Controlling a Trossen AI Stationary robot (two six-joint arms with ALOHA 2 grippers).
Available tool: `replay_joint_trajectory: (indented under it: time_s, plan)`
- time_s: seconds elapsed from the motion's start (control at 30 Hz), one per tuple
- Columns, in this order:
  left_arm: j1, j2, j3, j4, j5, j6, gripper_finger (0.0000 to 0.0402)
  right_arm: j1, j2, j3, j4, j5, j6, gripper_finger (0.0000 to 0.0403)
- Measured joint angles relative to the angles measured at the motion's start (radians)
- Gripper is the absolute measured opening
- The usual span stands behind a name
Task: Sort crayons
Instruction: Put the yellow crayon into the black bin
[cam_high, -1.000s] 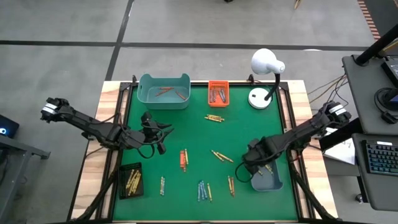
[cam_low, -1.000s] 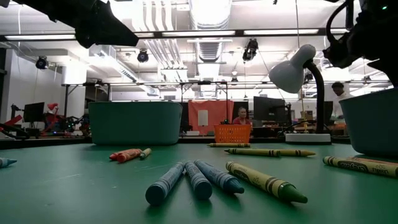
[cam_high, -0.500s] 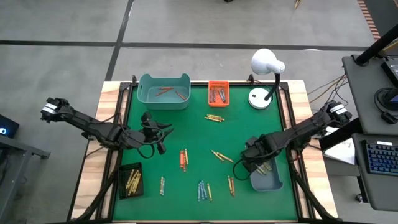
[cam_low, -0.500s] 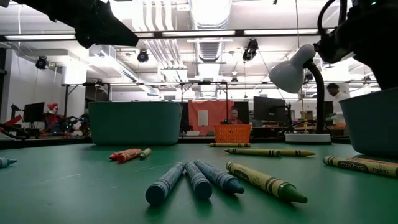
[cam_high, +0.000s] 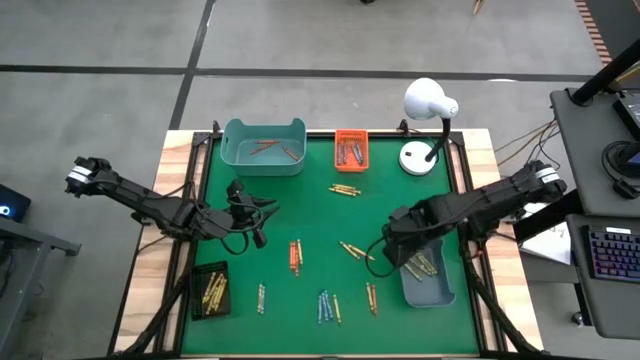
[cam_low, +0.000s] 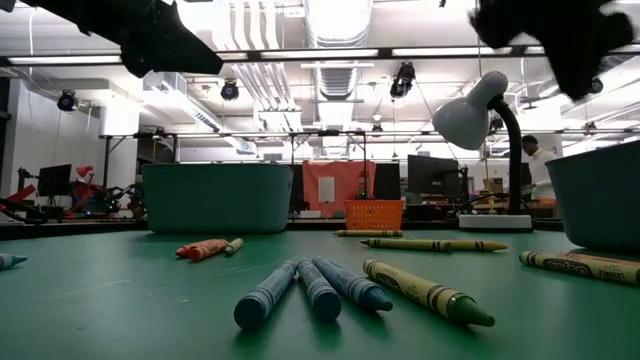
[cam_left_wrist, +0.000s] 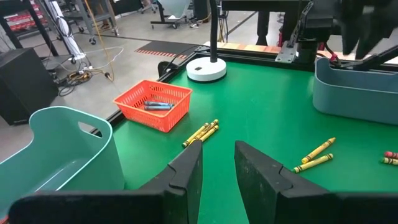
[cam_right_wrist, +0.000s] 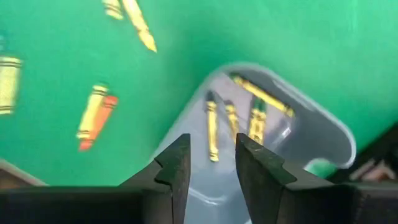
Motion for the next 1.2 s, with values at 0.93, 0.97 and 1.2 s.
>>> replay_joint_trajectory:
  time_s: [0.93,0.97,1.2]
  plan:
    - [0.000,0.000,0.068,-0.001,0.000,0.130,0.0077,-0.469,0.303,0.140,0.609,0.257,-0.860,0.0058]
    - [0.000,0.000,0.069,0.000,0.000,0.131,0.0077,-0.474,0.327,0.142,0.610,0.257,-0.862,0.0058]
    - [0.000,0.000,0.068,-0.002,0.000,0.131,0.0077,-0.474,0.447,0.142,0.596,0.258,-0.822,0.0058]
